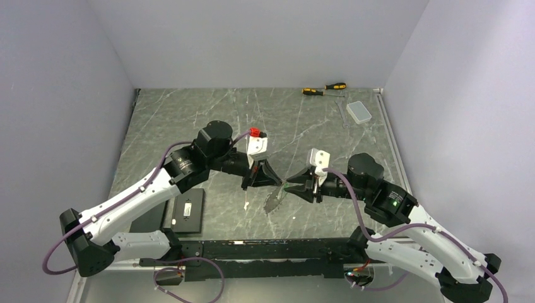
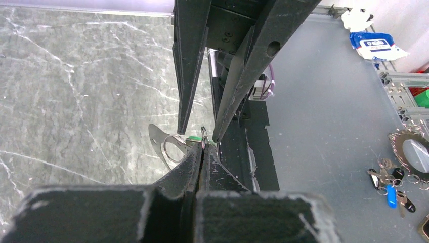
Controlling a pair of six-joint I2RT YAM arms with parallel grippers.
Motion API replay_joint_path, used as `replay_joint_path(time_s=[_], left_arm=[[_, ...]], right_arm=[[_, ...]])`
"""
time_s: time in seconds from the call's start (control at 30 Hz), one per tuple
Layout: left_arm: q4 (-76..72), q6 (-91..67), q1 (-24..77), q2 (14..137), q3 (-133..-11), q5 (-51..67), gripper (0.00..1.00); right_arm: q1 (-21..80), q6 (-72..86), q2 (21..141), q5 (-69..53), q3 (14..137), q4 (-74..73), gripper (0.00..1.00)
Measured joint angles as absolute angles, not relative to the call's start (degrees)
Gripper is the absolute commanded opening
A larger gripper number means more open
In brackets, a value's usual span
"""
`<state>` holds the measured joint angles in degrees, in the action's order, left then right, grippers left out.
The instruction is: Put the keys on the keyring
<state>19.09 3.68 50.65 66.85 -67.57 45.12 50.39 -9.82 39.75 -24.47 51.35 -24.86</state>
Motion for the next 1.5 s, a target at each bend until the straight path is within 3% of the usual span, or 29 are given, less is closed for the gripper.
replay_joint_path(time_s=[0.27, 0.47, 1.5], left_arm=[[16.51, 1.76, 50.68, 66.32, -65.84, 45.15, 0.0], [15.64, 1.63, 50.65, 66.15, -65.78, 45.12, 0.0], [9.69, -3.33, 50.83, 61.21, -62.48, 42.3, 0.0]], right_arm=[[50.41, -9.32, 39.11, -24.51, 50.98, -23.49, 0.33], [50.41, -8.95, 39.59, -24.69, 50.98, -22.55, 0.0], [50.46, -6.9, 37.91, -26.13, 48.29, -16.84, 0.0]])
